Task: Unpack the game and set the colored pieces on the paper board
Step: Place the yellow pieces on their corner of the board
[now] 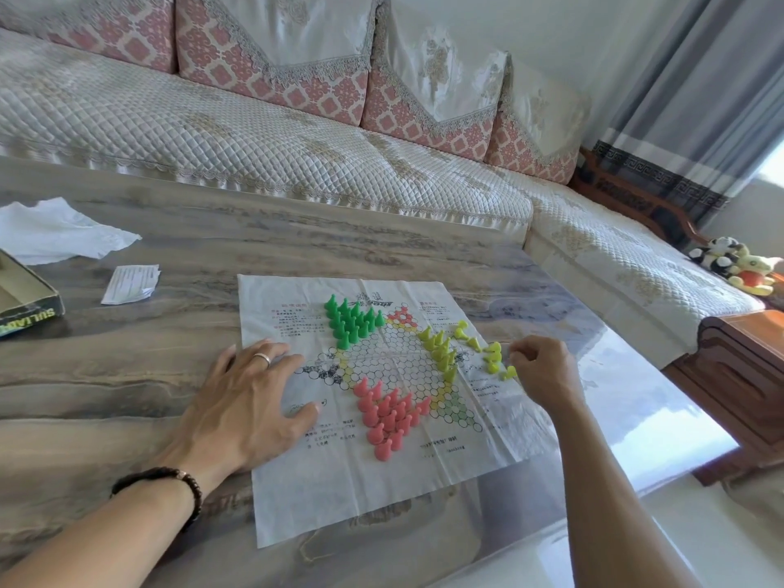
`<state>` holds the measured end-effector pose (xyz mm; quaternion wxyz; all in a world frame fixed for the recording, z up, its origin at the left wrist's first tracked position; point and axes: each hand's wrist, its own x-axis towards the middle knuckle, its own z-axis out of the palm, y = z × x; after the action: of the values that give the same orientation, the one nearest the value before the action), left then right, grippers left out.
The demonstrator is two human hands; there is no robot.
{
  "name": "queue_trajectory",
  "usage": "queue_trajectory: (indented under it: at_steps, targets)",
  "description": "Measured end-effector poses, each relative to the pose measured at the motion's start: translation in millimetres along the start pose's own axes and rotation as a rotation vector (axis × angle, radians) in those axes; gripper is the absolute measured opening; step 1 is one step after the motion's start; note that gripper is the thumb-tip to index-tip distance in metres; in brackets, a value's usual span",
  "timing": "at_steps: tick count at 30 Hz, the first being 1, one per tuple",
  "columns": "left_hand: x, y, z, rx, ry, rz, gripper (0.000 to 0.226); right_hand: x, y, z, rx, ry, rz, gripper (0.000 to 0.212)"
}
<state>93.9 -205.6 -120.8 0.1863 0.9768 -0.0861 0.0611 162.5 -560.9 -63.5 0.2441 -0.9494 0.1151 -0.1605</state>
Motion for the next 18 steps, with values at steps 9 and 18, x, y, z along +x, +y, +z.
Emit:
queue_trajectory:
  at_steps: [9, 18]
  targets:
    - [-1, 0, -1, 0.021, 0.000, 0.005, 0.088, -6, -1, 25, -0.277, -0.045, -0.135, 0.009]
    - [0, 1, 0, 0.014, -0.004, 0.002, 0.088, 5, -4, 28, -0.091, -0.087, -0.085, 0.021]
